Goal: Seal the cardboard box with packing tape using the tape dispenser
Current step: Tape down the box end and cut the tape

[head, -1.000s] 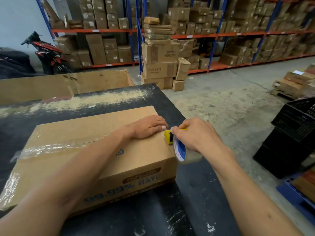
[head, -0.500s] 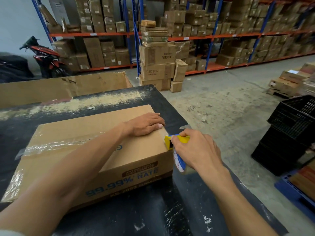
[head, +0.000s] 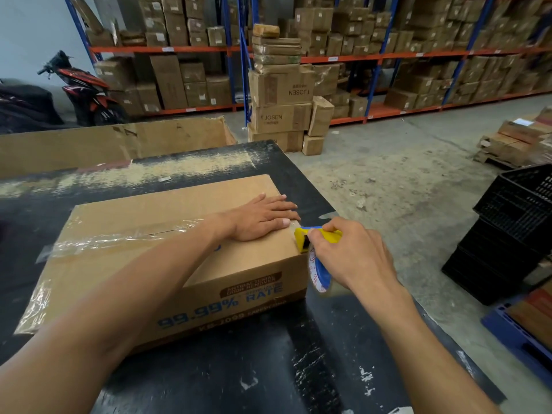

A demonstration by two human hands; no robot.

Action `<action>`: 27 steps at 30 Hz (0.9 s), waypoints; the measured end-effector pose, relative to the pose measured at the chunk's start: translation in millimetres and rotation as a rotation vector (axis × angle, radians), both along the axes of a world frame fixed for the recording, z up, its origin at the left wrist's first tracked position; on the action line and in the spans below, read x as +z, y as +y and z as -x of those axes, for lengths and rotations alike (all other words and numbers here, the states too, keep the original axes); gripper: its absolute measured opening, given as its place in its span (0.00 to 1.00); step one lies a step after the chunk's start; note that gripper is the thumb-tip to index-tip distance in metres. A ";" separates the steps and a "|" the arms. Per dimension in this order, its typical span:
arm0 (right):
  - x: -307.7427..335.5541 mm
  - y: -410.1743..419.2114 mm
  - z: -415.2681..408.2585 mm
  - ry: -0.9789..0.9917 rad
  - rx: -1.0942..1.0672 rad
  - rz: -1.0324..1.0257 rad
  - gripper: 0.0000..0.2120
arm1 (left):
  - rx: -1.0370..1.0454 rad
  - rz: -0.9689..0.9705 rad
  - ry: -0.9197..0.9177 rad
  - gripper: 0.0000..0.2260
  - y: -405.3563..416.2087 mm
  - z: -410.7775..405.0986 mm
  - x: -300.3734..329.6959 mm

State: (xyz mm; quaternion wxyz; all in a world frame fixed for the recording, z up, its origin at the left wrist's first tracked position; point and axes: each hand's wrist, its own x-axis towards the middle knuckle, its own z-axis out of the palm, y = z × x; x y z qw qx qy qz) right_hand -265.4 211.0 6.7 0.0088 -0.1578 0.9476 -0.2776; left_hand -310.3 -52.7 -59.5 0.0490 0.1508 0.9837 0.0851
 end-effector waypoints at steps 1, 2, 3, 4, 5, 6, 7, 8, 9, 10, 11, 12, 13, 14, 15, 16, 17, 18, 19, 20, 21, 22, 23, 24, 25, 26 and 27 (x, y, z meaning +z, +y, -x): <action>-1.2 0.9 -0.8 -0.004 0.000 0.015 0.20 | 0.001 0.001 0.004 0.27 0.2 0.5 0.1; -1.8 1.7 -2.1 -0.009 -0.001 0.028 0.21 | 0.002 0.002 0.006 0.28 0.3 0.8 -0.3; -1.9 2.6 -3.6 -0.011 0.000 0.038 0.21 | 0.002 0.001 0.010 0.29 0.7 1.2 -0.7; -2.2 3.9 -4.8 -0.012 0.003 0.045 0.21 | 0.005 -0.001 0.013 0.29 1.0 1.3 -0.8; -2.4 5.8 -6.3 -0.011 0.006 0.049 0.20 | 0.008 -0.003 0.013 0.29 0.6 1.5 -1.2; -3.0 8.3 -8.1 -0.009 0.008 0.049 0.20 | 0.011 -0.008 0.011 0.29 0.3 1.4 -1.2; -3.6 11.8 -10.4 -0.007 0.010 0.050 0.19 | 0.016 -0.012 0.010 0.29 0.0 1.5 -1.1; -4.4 16.3 -13.1 -0.006 0.011 0.057 0.17 | 0.019 -0.015 0.012 0.28 0.5 1.4 -0.3; -5.4 21.4 -16.1 -0.006 0.012 0.064 0.16 | 0.022 -0.016 0.010 0.27 1.4 0.9 0.5; -6.5 27.1 -19.4 -0.007 0.015 0.070 0.16 | 0.024 -0.019 0.007 0.26 2.1 0.7 0.5; -8.0 32.7 -23.1 -0.009 0.017 0.074 0.15 | 0.026 -0.024 0.007 0.26 2.6 0.3 0.7; -9.9 37.5 -26.8 -0.009 0.017 0.079 0.15 | 0.028 -0.025 0.009 0.26 2.7 0.1 0.8; -11.5 41.0 -30.3 -0.004 0.016 0.082 0.15 | 0.032 -0.024 0.010 0.26 2.6 0.0 1.2; -12.9 42.7 -33.4 0.003 0.014 0.080 0.16 | 0.036 -0.021 0.010 0.26 3.0 -0.4 1.7; -14.2 42.4 -35.7 0.014 0.013 0.068 0.16 | 0.042 -0.018 0.009 0.26 4.3 -0.5 2.1; -14.8 40.4 -37.1 0.028 0.016 0.040 0.17 | 0.049 -0.014 0.010 0.26 6.9 -0.5 2.6; -14.8 37.0 -37.7 0.041 0.023 0.000 0.17 | 0.061 -0.011 0.011 0.25 10.5 -0.6 3.1; -14.2 33.0 -38.1 0.053 0.031 -0.038 0.17 | 0.079 -0.013 0.009 0.25 14.2 -0.5 3.3; -13.1 28.7 -38.4 0.061 0.036 -0.063 0.16 | 0.101 -0.020 0.007 0.25 17.4 -0.6 3.5; -11.6 25.2 -38.3 0.071 0.041 -0.078 0.16 | 0.125 -0.030 0.009 0.25 20.6 -0.6 3.5; -9.7 22.3 -37.6 0.087 0.049 -0.094 0.15 | 0.149 -0.040 0.012 0.26 23.9 -0.7 3.9; -7.7 20.2 -36.7 0.110 0.059 -0.114 0.15 | 0.170 -0.045 0.013 0.27 27.0 0.0 4.1; -5.6 18.4 -36.1 0.137 0.071 -0.140 0.15 | 0.187 -0.040 0.007 0.28 30.4 0.1 4.8; -3.7 16.4 -35.8 0.166 0.085 -0.170 0.15 | 0.198 -0.022 -0.001 0.30 33.8 -0.2 5.8; -1.7 14.1 -35.6 0.195 0.102 -0.200 0.16 | 0.205 0.003 -0.005 0.32 36.7 -0.2 6.3; 1.0 11.3 -35.8 0.221 0.117 -0.229 0.17 | 0.207 0.028 0.000 0.32 38.7 0.1 6.4; 3.4 8.3 -36.1 0.243 0.130 -0.258 0.17 | 0.206 0.046 0.007 0.33 40.0 0.3 6.7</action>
